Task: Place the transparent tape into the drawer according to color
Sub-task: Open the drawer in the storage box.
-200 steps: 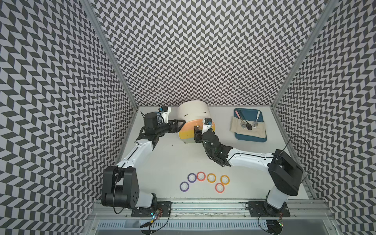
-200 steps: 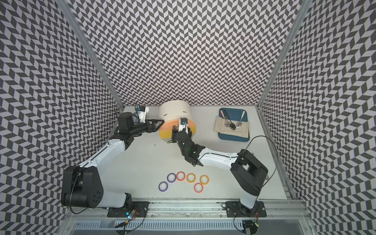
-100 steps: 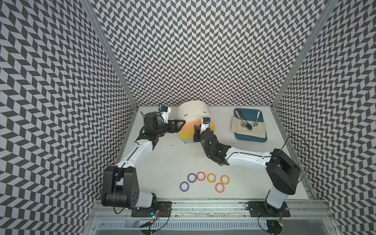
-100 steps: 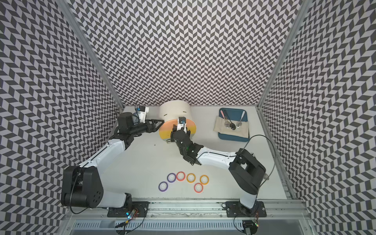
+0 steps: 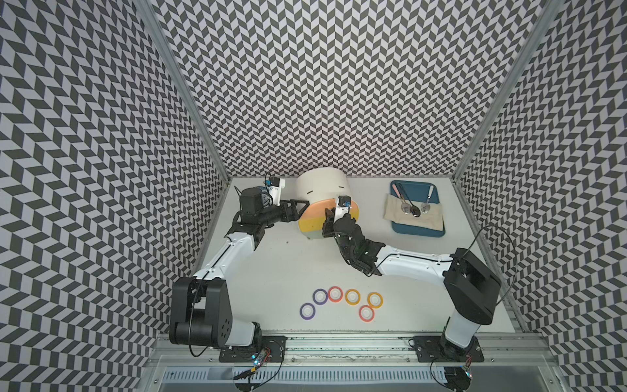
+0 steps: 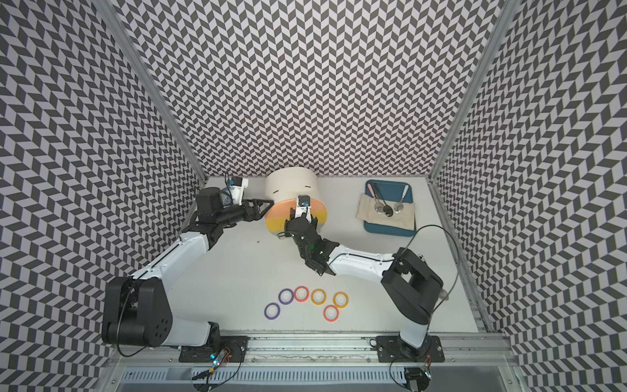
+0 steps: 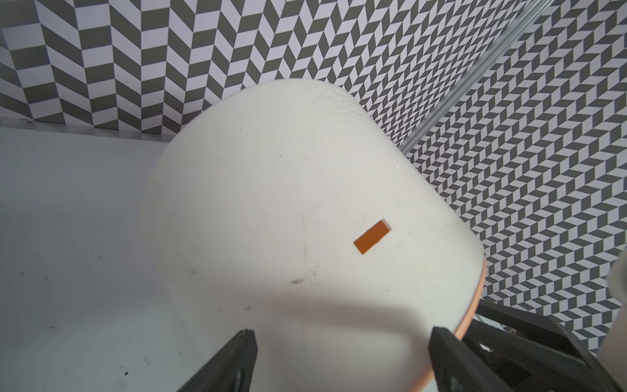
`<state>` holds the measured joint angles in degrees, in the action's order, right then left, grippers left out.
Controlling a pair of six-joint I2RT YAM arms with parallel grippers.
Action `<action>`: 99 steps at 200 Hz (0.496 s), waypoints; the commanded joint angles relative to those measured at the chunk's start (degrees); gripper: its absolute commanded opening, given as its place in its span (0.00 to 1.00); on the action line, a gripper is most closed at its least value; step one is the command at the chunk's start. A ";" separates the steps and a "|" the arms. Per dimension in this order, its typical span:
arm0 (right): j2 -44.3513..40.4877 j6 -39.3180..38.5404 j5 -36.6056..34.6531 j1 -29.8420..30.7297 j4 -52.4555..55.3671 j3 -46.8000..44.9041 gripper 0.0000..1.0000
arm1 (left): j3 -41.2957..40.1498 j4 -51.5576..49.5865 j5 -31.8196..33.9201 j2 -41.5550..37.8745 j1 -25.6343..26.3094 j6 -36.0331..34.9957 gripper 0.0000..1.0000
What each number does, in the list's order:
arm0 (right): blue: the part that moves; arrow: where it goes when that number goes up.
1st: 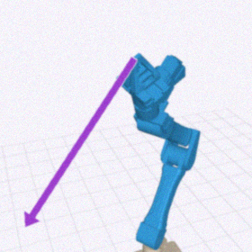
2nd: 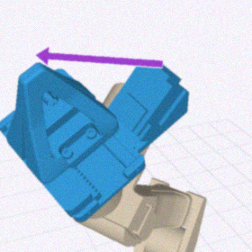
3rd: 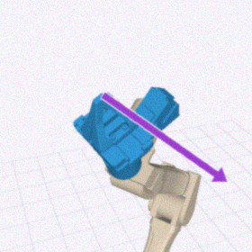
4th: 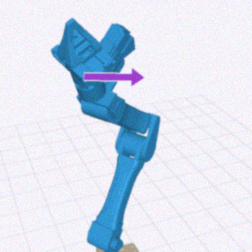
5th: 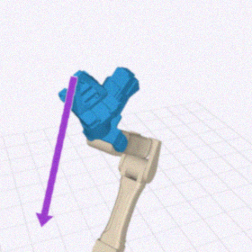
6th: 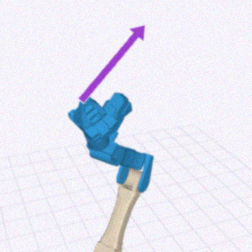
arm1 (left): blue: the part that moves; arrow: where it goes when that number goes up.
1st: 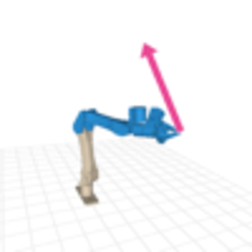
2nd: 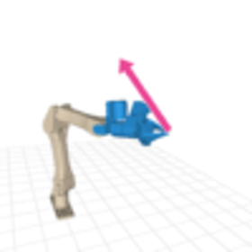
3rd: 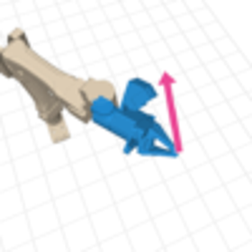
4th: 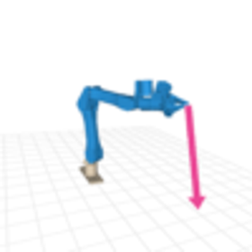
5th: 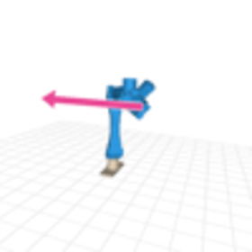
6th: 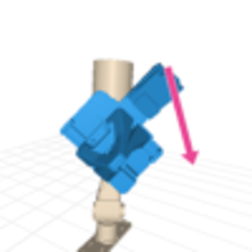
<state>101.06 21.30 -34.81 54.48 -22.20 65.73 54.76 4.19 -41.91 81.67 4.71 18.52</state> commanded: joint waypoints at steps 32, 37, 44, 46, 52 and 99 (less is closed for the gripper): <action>-1.18 1.86 2.22 0.58 2.74 0.74 0.06 | -0.88 -3.08 -0.63 0.86 0.04 -1.58 0.84; -1.44 1.90 2.17 0.67 2.85 0.52 0.06 | -0.87 -3.06 -0.58 0.93 0.04 -1.49 0.84; -1.84 2.07 2.13 0.87 2.90 0.15 0.05 | -0.84 -3.09 -0.63 0.88 0.04 -1.47 0.84; -1.94 2.08 2.14 0.93 2.91 0.04 0.05 | -0.83 -3.12 -0.63 0.87 0.04 -1.47 0.84; -2.29 2.24 2.05 1.09 2.97 -0.31 0.04 | -0.81 -3.13 -0.63 0.86 0.03 -1.47 0.84; -5.04 3.41 2.00 2.63 4.22 -2.75 0.03 | -0.88 -2.87 -0.63 0.77 0.03 -1.21 0.84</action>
<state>98.80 23.38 -33.85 55.66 -19.33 64.60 54.76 4.16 -41.91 81.67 4.71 18.52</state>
